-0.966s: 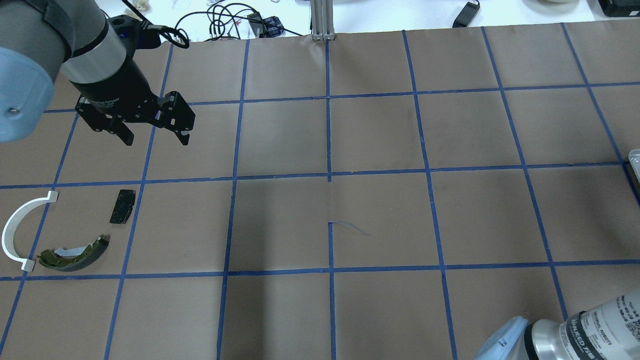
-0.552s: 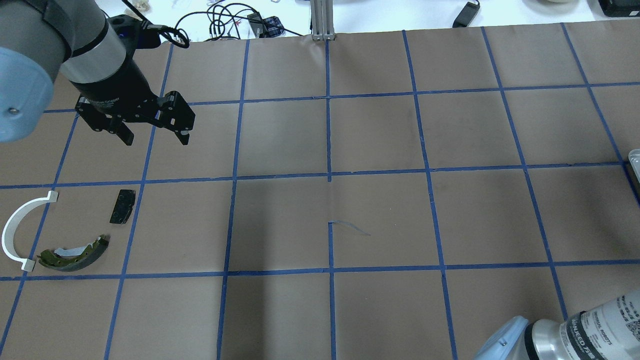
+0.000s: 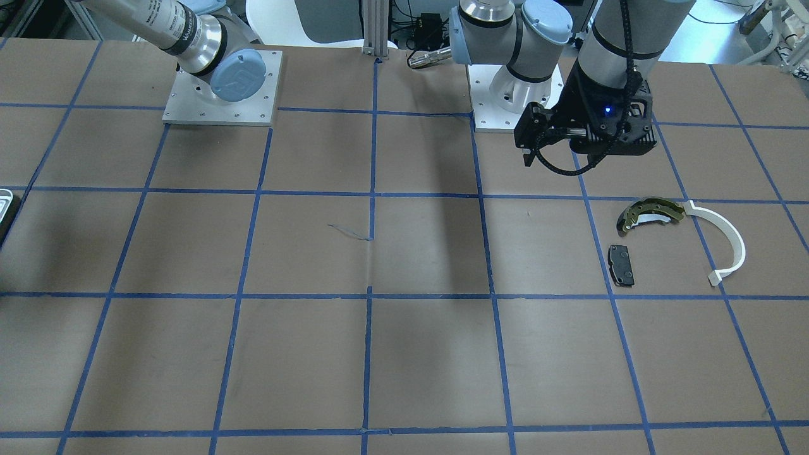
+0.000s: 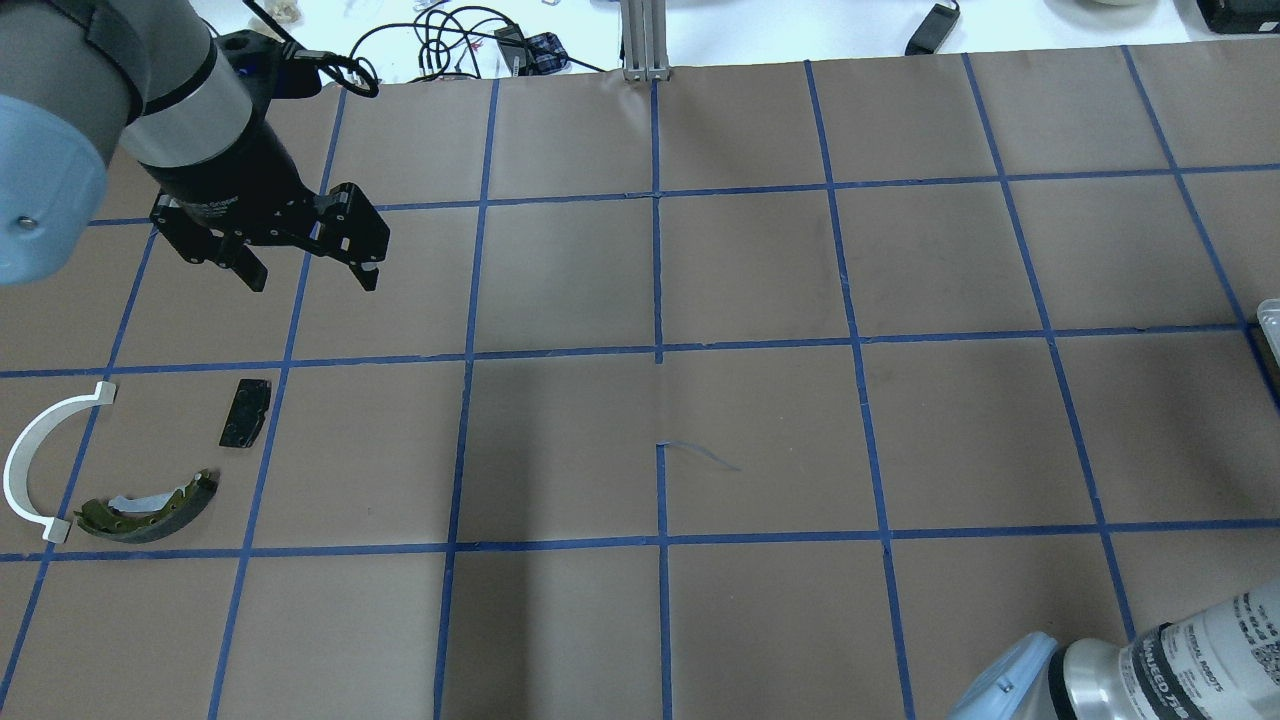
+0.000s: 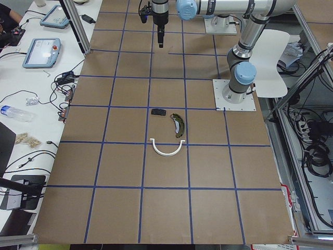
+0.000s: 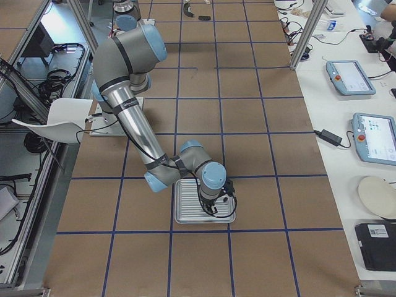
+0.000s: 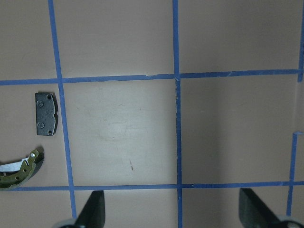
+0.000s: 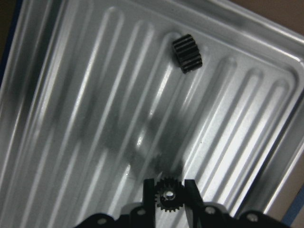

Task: Place bearing gear from tray to pile

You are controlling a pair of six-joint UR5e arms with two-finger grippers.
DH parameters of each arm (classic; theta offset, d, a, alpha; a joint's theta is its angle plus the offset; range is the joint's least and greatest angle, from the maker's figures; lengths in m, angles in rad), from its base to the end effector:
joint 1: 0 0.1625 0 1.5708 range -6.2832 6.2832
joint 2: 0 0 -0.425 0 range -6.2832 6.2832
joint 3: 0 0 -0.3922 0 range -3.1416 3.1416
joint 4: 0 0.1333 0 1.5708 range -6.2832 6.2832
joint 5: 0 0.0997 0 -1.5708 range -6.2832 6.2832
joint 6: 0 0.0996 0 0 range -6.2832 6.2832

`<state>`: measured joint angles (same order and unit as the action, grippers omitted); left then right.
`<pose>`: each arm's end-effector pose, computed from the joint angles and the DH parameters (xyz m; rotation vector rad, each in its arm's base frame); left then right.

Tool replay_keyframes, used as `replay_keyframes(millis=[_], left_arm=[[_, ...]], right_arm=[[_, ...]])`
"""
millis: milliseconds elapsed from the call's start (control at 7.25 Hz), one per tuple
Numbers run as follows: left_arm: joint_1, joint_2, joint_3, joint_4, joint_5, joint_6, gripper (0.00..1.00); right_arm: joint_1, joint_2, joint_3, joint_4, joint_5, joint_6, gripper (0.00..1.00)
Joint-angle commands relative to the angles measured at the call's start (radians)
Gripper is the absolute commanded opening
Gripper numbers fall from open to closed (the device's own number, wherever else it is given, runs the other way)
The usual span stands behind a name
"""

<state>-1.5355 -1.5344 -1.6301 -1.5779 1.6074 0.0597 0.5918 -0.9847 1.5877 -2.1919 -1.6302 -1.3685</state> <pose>-0.1129 -0.4776 0.4758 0.0387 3.1058 0.0493 -0.4764 -0.4737 0.1965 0.5993 -3.0426 -0.0741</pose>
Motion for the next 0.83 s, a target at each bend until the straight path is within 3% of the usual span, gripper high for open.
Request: replay_keyframes(millis=[0,276,414,690], left_arm=[[0.000,-0.006,0.002,0.002,-0.001,-0.001,1.00],[0.002,-0.004,0.002,0.002,-0.001,0.006,1.00],[0.002,-0.004,0.001,0.002,-0.001,0.009,1.00],[0.002,-0.007,0.001,0.006,0.000,0.014,1.00]], right_arm=[[0.084,-0.092,0.014,0.091,0.019,0.107,0.12],[0.242,-0.198,0.021,0.226,0.013,0.355,0.12],[0.317,-0.248,0.052,0.238,0.018,0.432,0.12],[0.531,-0.299,0.168,0.221,0.021,0.784,0.12]])
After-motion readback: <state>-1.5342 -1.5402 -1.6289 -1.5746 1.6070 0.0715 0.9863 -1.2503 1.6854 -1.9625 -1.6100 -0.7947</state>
